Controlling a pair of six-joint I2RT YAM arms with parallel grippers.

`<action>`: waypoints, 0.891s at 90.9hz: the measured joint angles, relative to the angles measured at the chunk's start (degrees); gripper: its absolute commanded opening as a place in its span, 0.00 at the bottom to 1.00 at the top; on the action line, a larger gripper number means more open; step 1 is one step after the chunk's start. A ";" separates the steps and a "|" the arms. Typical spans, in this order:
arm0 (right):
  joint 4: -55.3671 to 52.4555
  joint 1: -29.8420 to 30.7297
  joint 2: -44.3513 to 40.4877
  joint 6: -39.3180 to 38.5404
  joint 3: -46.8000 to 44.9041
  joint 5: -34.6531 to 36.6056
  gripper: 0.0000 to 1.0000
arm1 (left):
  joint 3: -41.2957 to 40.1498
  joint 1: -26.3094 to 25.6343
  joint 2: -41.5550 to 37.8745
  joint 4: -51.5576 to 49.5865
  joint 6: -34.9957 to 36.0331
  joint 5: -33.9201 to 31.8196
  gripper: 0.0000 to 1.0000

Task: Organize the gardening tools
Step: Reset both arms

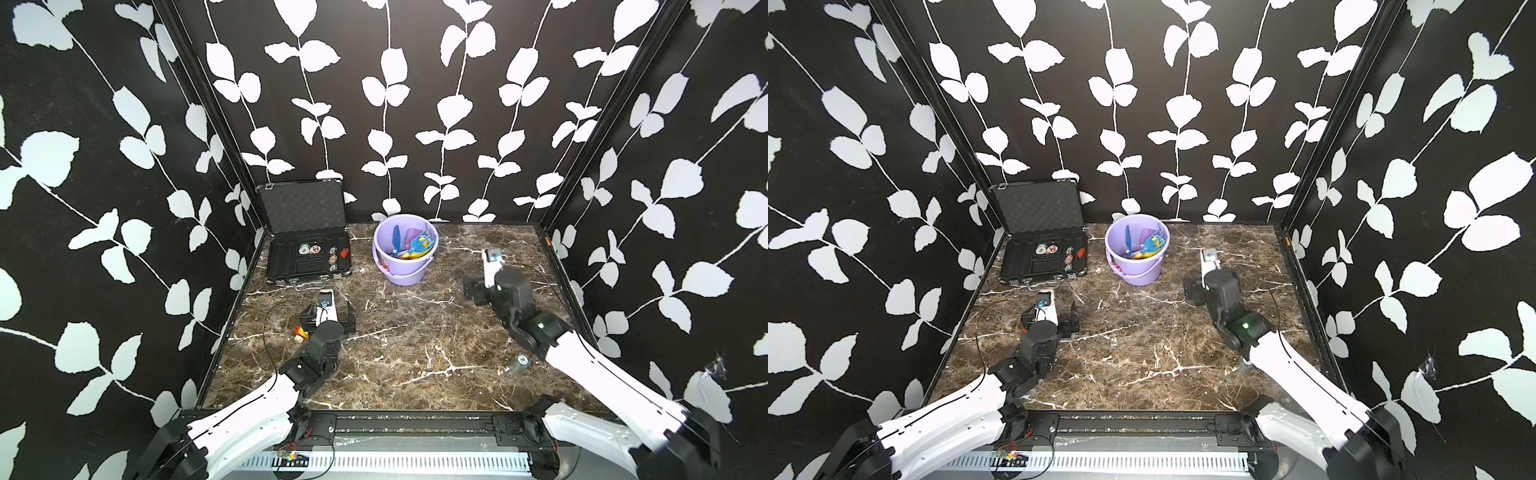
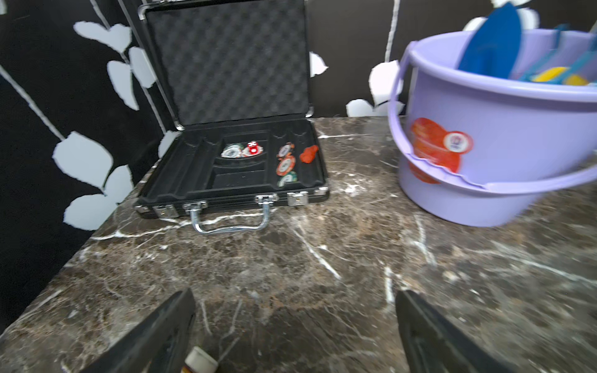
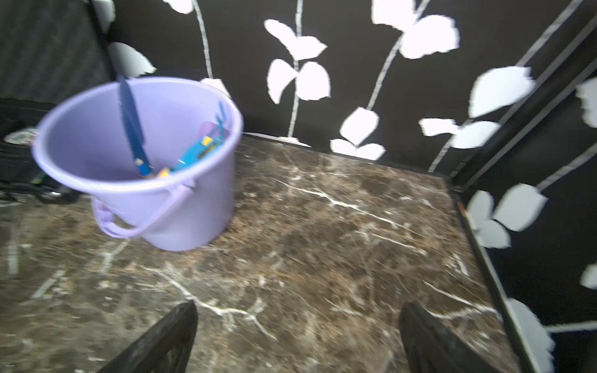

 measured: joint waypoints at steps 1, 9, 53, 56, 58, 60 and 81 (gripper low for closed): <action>0.24 -0.04 -0.61 -0.24 -0.79 0.28 0.99 | 0.13 0.52 0.28 0.02 -0.02 0.20 0.99; 1.05 -1.29 -5.40 -1.79 -5.75 2.89 0.99 | 1.66 4.52 3.48 0.63 -0.04 2.10 0.99; 11.06 -16.22 -8.11 -7.98 -18.32 5.84 0.99 | 11.65 19.82 18.18 3.48 -2.80 12.04 0.99; 12.48 -16.98 -7.52 -8.28 -19.32 5.29 0.99 | 12.26 20.65 18.97 3.63 -2.86 12.74 0.99; 13.66 -17.57 -6.88 -8.48 -20.04 4.87 0.99 | 12.70 21.16 19.56 3.63 -2.86 13.35 0.99; 14.53 -18.03 -6.34 -8.59 -20.57 4.52 0.99 | 13.18 21.68 20.26 3.76 -2.84 13.92 0.99; 22.73 -23.76 2.36 -9.16 -22.77 0.02 0.99 | 15.26 25.29 26.38 5.97 0.00 18.67 0.99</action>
